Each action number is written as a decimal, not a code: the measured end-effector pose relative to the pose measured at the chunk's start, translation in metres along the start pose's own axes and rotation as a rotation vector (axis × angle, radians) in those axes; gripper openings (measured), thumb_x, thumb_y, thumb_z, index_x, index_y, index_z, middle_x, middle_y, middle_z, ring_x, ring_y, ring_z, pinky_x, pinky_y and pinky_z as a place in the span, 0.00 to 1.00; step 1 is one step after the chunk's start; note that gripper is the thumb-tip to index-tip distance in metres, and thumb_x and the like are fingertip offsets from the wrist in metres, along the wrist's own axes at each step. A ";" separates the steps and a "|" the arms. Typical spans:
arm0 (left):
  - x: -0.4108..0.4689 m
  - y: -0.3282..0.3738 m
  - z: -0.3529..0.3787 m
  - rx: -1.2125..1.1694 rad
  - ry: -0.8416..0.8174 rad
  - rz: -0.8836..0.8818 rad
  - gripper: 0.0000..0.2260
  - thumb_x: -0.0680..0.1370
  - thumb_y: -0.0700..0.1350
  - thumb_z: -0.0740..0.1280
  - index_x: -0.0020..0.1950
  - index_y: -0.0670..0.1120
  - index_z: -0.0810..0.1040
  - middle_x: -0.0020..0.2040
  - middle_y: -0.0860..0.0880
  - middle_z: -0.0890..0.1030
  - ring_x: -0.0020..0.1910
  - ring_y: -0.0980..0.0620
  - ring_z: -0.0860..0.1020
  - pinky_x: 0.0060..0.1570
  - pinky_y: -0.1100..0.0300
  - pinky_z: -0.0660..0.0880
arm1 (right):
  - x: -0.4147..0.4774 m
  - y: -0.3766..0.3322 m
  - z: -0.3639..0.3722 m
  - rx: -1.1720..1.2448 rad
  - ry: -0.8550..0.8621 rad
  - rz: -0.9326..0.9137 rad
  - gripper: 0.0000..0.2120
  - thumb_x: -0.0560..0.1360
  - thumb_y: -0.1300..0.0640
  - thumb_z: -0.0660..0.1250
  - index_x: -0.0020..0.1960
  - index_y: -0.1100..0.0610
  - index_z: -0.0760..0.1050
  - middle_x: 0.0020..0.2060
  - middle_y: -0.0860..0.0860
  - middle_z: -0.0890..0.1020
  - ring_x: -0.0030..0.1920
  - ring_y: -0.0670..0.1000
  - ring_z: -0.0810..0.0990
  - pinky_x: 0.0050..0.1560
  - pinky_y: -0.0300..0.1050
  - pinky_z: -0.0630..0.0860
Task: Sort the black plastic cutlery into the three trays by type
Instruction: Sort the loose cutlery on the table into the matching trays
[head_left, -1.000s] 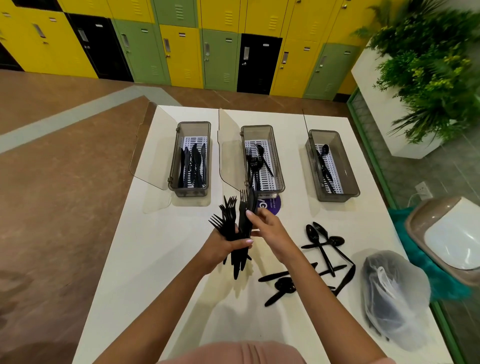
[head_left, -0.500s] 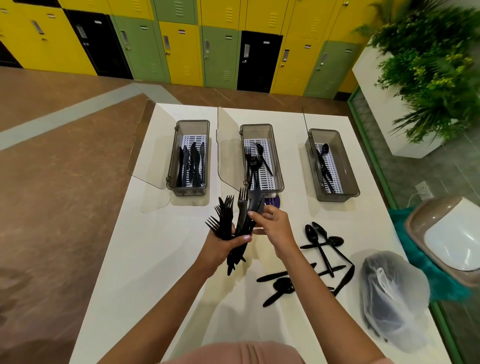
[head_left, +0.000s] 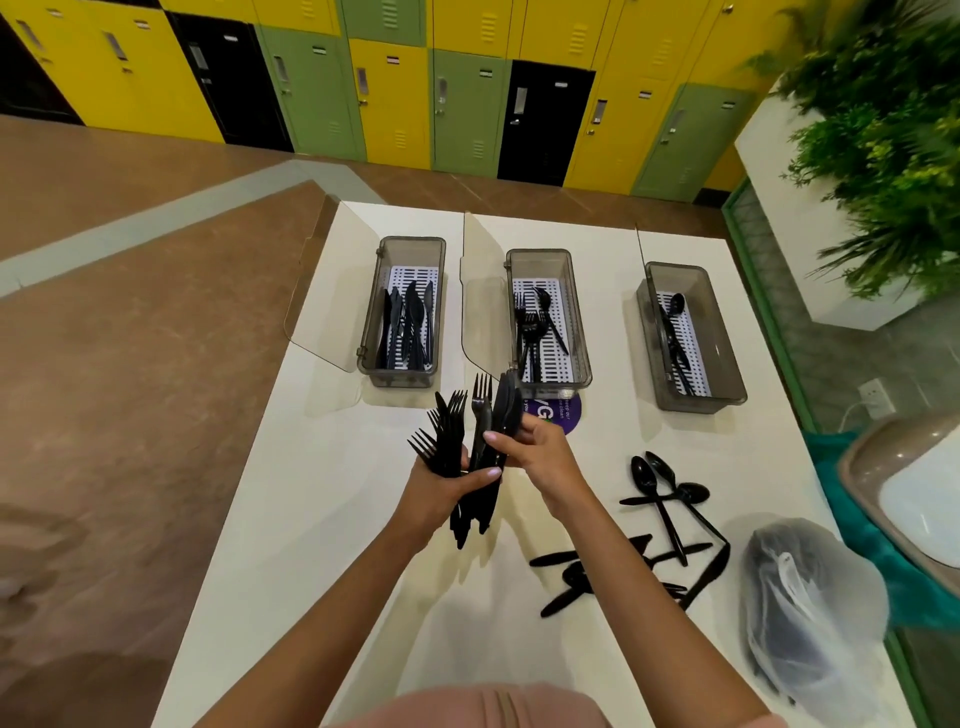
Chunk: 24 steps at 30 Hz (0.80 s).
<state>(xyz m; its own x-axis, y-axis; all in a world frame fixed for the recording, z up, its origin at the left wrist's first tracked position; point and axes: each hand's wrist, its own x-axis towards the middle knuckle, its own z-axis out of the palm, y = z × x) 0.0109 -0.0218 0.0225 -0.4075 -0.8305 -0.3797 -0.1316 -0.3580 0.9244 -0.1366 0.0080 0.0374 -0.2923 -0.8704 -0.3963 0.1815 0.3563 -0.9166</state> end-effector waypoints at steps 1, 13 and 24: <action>0.000 -0.001 -0.003 -0.007 0.016 -0.001 0.16 0.69 0.37 0.76 0.34 0.45 0.68 0.31 0.51 0.69 0.30 0.57 0.71 0.34 0.66 0.69 | 0.001 0.000 0.003 -0.001 -0.005 0.002 0.13 0.73 0.65 0.71 0.57 0.64 0.78 0.50 0.59 0.85 0.50 0.55 0.84 0.50 0.47 0.81; -0.010 0.004 -0.035 -0.123 0.122 0.048 0.16 0.70 0.37 0.74 0.34 0.45 0.67 0.31 0.48 0.70 0.31 0.56 0.73 0.34 0.67 0.73 | 0.015 -0.016 0.040 -0.126 -0.072 0.039 0.12 0.73 0.64 0.71 0.55 0.66 0.80 0.44 0.57 0.84 0.38 0.44 0.83 0.36 0.35 0.78; 0.001 0.005 -0.081 -0.276 0.248 -0.012 0.15 0.75 0.36 0.69 0.35 0.45 0.66 0.31 0.53 0.82 0.39 0.54 0.84 0.44 0.55 0.79 | 0.057 -0.070 0.093 -0.356 -0.018 -0.109 0.11 0.70 0.57 0.75 0.51 0.60 0.82 0.44 0.54 0.86 0.45 0.51 0.84 0.50 0.49 0.81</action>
<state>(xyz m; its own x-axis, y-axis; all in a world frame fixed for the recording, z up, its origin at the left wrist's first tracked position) 0.0837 -0.0587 0.0236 -0.1711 -0.8915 -0.4194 0.1270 -0.4420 0.8880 -0.0788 -0.0984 0.0844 -0.2748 -0.9144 -0.2972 -0.1887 0.3543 -0.9159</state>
